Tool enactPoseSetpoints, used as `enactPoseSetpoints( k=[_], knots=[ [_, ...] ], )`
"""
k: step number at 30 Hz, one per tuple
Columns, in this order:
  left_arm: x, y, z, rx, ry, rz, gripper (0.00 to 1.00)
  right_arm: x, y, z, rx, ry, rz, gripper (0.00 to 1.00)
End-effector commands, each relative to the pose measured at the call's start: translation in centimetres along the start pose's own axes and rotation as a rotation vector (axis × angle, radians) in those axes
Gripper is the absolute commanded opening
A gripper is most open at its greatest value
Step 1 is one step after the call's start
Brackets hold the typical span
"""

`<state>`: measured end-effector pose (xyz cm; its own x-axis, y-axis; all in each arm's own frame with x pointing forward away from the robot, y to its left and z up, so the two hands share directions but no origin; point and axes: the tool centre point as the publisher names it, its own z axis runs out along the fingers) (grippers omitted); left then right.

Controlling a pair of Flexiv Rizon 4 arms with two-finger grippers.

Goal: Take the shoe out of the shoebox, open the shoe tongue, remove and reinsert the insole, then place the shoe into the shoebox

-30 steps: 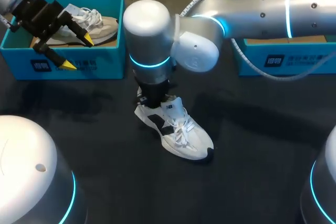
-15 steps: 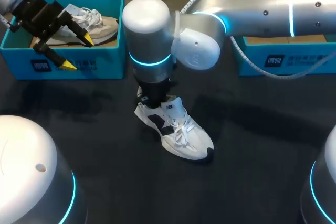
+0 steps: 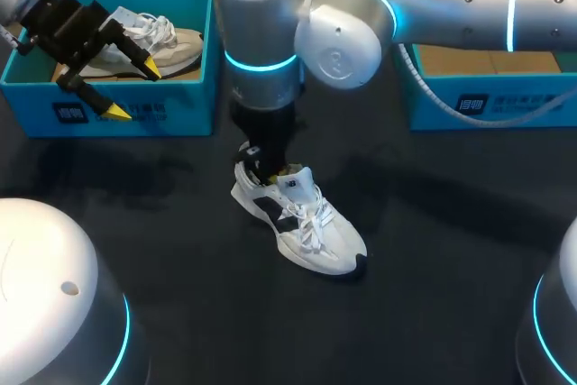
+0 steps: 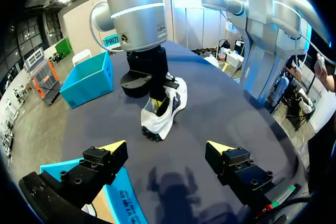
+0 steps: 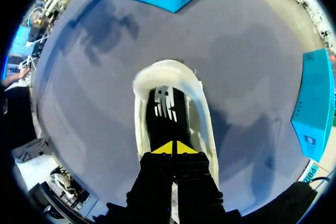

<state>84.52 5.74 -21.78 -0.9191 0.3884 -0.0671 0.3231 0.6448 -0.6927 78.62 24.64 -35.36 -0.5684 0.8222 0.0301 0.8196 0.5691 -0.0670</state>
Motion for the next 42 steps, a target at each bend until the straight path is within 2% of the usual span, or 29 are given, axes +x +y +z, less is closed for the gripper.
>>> enactPoseSetpoints(
  k=[1, 2, 3, 7, 9, 12, 14, 15, 29, 42],
  knots=[
    [-0.1, 0.0, 0.0, -0.002, 0.003, 0.0, 1.0, -0.9, -1.0, -0.2, 0.006, 0.038, -0.002, 0.05],
    [-0.1, 0.0, 0.0, -0.002, 0.003, 0.0, 1.0, -1.0, -1.3, -0.1, 0.013, 0.033, 0.004, 0.14],
    [-0.1, 0.0, 0.0, -0.002, 0.003, 0.0, 1.0, -1.1, -1.6, -0.2, 0.017, 0.039, 0.006, 0.17],
    [-0.1, 0.0, 0.0, -0.002, 0.003, 0.0, 1.0, -1.3, -2.1, -0.3, 0.045, 0.046, 0.009, 0.2],
    [-0.1, 0.0, 0.0, -0.002, 0.003, 0.0, 1.0, -1.2, -2.2, -0.5, 0.063, 0.051, 0.001, 0.27],
    [-0.1, 0.0, 0.0, -0.002, 0.003, 0.0, 1.0, -1.1, -2.3, -0.5, 0.076, 0.056, -0.003, 0.47],
    [-0.1, 0.0, 0.0, -0.002, 0.003, 0.0, 1.0, -1.0, -2.4, -0.4, 0.081, 0.064, -0.003, 0.87],
    [-0.1, 0.0, 0.0, -0.002, 0.003, 0.0, 1.0, -1.0, -2.4, -0.4, 0.081, 0.065, -0.003, 0.99],
    [-0.1, 0.0, 0.0, -0.002, 0.003, 0.0, 1.0, -0.5, -2.2, 0.1, 0.102, 0.095, -0.014, 1.0],
    [-0.1, 0.0, 0.0, -0.002, 0.003, 0.0, 1.0, 0.2, -2.6, -2.2, 0.09, 0.088, -0.026, 1.0]
  ],
)
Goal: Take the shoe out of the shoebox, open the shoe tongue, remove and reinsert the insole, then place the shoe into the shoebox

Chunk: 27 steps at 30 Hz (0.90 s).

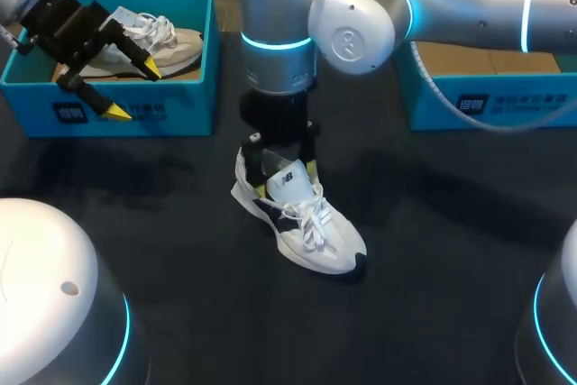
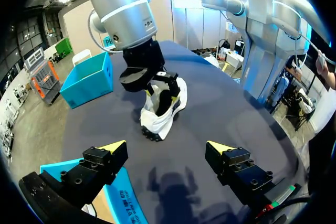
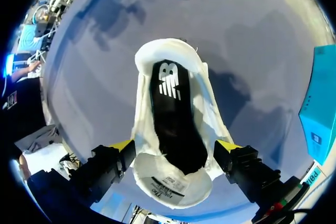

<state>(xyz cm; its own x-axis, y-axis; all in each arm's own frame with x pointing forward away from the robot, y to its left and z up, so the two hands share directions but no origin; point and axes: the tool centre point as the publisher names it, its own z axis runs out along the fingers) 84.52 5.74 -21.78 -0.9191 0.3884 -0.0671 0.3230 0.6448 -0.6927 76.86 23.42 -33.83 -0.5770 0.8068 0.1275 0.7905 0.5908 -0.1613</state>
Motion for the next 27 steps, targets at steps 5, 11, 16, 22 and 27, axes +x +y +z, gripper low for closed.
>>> enactPoseSetpoints(
  k=[5, 11, 16, 22, 27],
  knots=[
    [-0.1, 0.0, 0.0, -0.002, 0.003, 0.0, 1.0, 0.5, -1.1, -1.5, -0.01, -0.017, 0.009, 1.0],
    [-0.1, 0.0, 0.0, -0.002, 0.003, 0.0, 1.0, 0.8, -2.3, -2.6, -0.04, -0.048, 0.039, 1.0],
    [-0.1, 0.0, 0.0, -0.002, 0.003, 0.0, 1.0, 0.8, -3.7, -3.3, -0.053, -0.084, 0.081, 1.0],
    [-0.1, 0.0, 0.0, -0.002, 0.003, 0.0, 1.0, 0.5, -5.4, -3.6, -0.072, -0.088, 0.127, 1.0],
    [-0.1, 0.0, 0.0, -0.002, 0.003, 0.0, 1.0, 0.6, -5.6, -3.3, -0.071, -0.082, 0.124, 0.21]
  ],
)
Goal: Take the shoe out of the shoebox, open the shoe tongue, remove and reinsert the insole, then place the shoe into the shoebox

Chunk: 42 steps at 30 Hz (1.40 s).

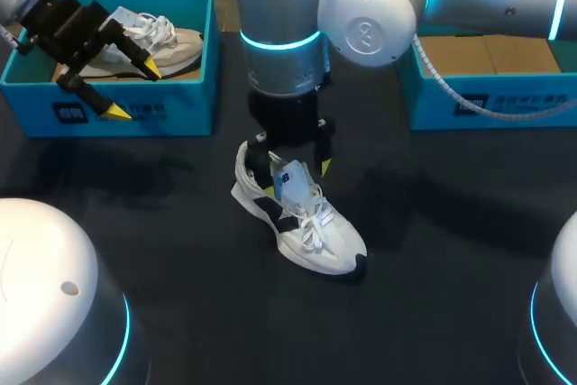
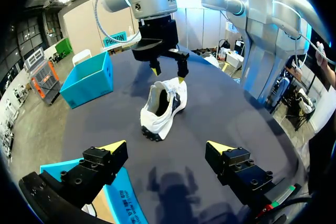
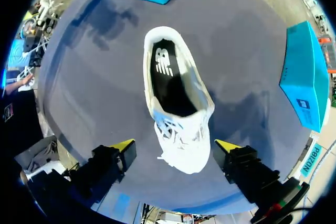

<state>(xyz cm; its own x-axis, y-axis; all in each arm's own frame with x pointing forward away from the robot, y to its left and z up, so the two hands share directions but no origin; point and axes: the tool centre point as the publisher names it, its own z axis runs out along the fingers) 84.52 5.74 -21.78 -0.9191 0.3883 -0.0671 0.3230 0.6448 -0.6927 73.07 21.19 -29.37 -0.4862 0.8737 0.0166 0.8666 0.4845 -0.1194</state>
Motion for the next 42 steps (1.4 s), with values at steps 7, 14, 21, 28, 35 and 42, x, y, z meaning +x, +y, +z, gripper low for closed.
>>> enactPoseSetpoints(
  k=[7, 14, 21, 28, 35, 42],
  knots=[
    [-0.1, 0.0, 0.0, -0.002, 0.003, 0.0, 1.0, -0.7, 0.1, 1.1, -0.027, 0.024, -0.013, 0.06],
    [-0.1, 0.0, 0.0, -0.002, 0.003, 0.0, 1.0, -1.0, 1.6, 1.4, -0.04, 0.034, -0.046, 0.15],
    [-0.1, 0.0, 0.0, -0.002, 0.003, 0.0, 1.0, -0.3, 3.9, 2.0, -0.062, 0.059, -0.093, 0.21],
    [-0.1, 0.0, 0.0, -0.002, 0.003, 0.0, 1.0, 0.0, 5.3, 4.0, -0.054, 0.109, -0.115, 0.3],
    [-0.1, 0.0, 0.0, -0.002, 0.003, 0.0, 1.0, 0.1, 5.4, 3.3, -0.061, 0.107, -0.126, 0.28],
    [-0.1, 0.0, 0.0, -0.002, 0.003, 0.0, 1.0, 0.1, 5.4, 0.7, -0.219, 0.159, -0.331, 0.4]
  ],
)
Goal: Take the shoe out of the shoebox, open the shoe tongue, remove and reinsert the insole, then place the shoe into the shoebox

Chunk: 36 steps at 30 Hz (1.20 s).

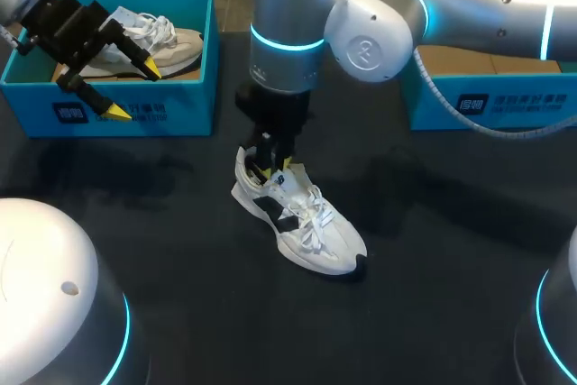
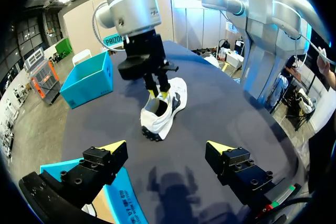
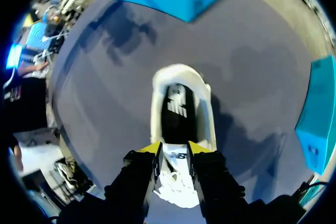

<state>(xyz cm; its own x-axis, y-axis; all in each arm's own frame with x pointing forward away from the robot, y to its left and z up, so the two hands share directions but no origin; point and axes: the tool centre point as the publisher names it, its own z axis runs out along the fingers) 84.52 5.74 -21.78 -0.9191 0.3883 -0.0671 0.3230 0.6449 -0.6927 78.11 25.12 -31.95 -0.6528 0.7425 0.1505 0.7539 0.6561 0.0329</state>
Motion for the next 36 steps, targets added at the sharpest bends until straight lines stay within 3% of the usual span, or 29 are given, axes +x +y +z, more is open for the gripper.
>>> enactPoseSetpoints(
  k=[1, 7, 10, 11, 12, 13, 14, 30, 36],
  knots=[
    [-0.1, 0.0, 0.0, -0.002, 0.003, 0.0, 1.0, -0.5, -1.0, -1.7, -0.068, 0.031, -0.145, 0.42],
    [-0.1, 0.0, 0.0, -0.002, 0.003, 0.0, 1.0, -0.2, 0.7, -2.7, -0.03, 0.005, -0.359, 0.44],
    [-0.1, 0.0, 0.0, -0.002, 0.003, 0.0, 1.0, 0.0, 1.3, -3.4, -0.019, -0.014, -0.459, 0.49],
    [-0.1, 0.0, 0.0, -0.002, 0.003, 0.0, 1.0, 0.1, 1.5, -3.6, -0.003, -0.016, -0.484, 0.56],
    [-0.1, 0.0, 0.0, -0.002, 0.003, 0.0, 1.0, 0.1, 1.8, -3.8, 0.006, -0.022, -0.505, 0.71],
    [-0.1, 0.0, 0.0, -0.002, 0.003, 0.0, 1.0, 0.1, 2.0, -4.0, 0.007, -0.019, -0.522, 0.97],
    [-0.1, 0.0, 0.0, -0.002, 0.003, 0.0, 1.0, 0.1, 2.2, -4.2, 0.008, -0.02, -0.515, 1.0],
    [-0.1, 0.0, 0.0, -0.002, 0.003, 0.0, 1.0, 0.1, 2.2, -4.2, 0.008, -0.02, -0.515, 1.0],
    [-0.1, 0.0, 0.0, -0.002, 0.003, 0.0, 1.0, -1.0, 3.8, -4.3, 0.08, -0.158, -0.84, 1.0]
  ],
)
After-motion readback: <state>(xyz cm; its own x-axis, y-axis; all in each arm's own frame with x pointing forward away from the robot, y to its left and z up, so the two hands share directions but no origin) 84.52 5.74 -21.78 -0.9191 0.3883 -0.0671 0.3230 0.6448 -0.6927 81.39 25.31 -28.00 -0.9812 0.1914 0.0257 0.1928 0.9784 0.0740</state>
